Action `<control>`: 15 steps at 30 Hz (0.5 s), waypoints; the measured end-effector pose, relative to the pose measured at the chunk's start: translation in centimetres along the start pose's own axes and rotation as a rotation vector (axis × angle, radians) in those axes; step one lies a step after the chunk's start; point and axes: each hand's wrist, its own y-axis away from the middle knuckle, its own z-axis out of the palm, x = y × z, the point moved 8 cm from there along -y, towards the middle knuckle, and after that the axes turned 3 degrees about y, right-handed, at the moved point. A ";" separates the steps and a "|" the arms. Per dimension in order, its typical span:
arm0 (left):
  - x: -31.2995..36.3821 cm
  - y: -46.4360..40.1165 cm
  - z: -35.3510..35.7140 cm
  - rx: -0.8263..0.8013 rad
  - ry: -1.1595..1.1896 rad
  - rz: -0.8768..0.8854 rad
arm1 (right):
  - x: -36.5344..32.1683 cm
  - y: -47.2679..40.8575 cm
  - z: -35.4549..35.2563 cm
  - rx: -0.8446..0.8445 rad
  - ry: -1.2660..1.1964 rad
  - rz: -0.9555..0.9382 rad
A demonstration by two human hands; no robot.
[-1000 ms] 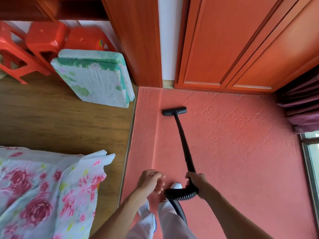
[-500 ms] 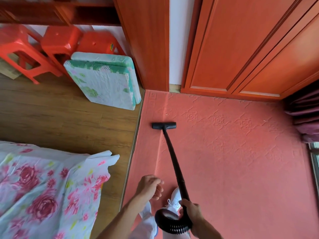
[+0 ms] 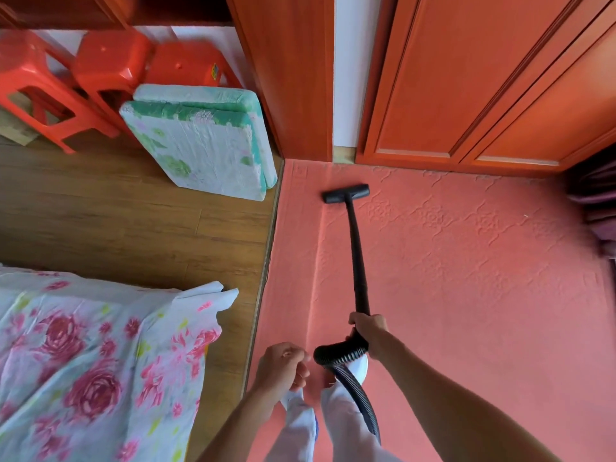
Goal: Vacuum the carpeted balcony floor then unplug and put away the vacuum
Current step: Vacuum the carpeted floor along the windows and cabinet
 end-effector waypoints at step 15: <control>0.5 -0.1 0.8 -0.047 -0.276 0.036 | 10.1 1.9 -4.2 -0.083 0.109 0.003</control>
